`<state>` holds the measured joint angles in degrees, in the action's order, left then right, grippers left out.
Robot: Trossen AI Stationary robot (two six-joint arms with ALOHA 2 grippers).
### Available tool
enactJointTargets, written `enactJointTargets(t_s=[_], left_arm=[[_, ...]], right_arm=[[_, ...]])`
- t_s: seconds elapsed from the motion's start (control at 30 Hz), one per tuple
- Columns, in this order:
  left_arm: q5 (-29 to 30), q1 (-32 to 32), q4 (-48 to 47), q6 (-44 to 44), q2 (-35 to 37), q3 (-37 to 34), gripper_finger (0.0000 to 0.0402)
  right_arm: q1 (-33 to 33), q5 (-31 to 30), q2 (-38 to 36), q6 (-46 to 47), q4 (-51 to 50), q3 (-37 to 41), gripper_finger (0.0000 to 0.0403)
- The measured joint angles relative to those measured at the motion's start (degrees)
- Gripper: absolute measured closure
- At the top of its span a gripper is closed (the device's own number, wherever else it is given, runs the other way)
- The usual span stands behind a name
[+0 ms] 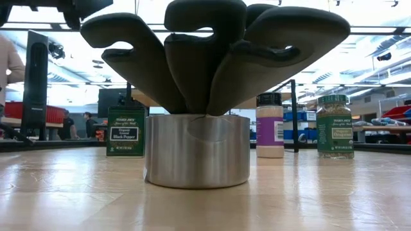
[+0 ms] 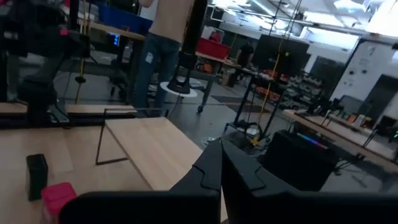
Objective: Shelf spices
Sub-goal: Put the black seasoning can on the shelf
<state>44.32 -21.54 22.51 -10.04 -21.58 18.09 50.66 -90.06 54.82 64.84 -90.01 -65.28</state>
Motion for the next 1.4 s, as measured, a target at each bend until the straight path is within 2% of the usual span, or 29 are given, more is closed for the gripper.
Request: enactJointTargets(t_s=[0.2,0.43,0.53,0.67,0.8,0.93,1.03,1.13,1.27,1.4], left_arm=[[-4.15,0.04,-6.71,10.26,-2.23,0.00,0.0175],[-5.34,0.04,-7.48,13.12,-10.03,2.40,0.0175],[-6.55,0.04,-9.89,13.07,-15.48,6.82,0.0175],[-7.59,0.04,-18.55,13.20,-23.73,15.06,0.0175],[-5.78,0.04,-29.35,15.38,-31.47,23.53,0.0175],[-3.88,0.07,-39.92,21.14,-37.17,29.66,0.0176],[-6.38,0.04,-49.21,27.33,-39.78,32.46,0.0178],[-9.97,0.04,-54.71,32.07,-41.18,33.14,0.0178],[-15.32,0.05,-57.09,34.57,-42.59,33.14,0.0178],[-17.43,0.07,-57.27,32.58,-44.35,33.14,0.0178]], right_arm=[[-0.14,0.61,-0.84,7.08,0.25,2.97,0.0402],[-0.16,0.75,0.23,7.26,2.60,3.28,0.0401],[-0.16,0.95,0.97,7.13,3.27,3.27,0.0402],[-0.16,1.19,1.74,7.10,3.38,3.26,0.0400],[-0.17,1.21,1.80,7.07,3.40,3.28,0.0401],[-0.16,1.58,1.80,6.71,3.40,3.26,0.0401],[-0.16,2.84,1.80,5.33,3.60,3.26,0.0399],[-0.16,3.30,1.80,4.24,3.77,3.26,0.0399],[-0.16,3.32,1.79,3.50,3.84,3.26,0.0401],[-0.16,3.40,1.78,3.50,3.83,2.74,0.0398]])
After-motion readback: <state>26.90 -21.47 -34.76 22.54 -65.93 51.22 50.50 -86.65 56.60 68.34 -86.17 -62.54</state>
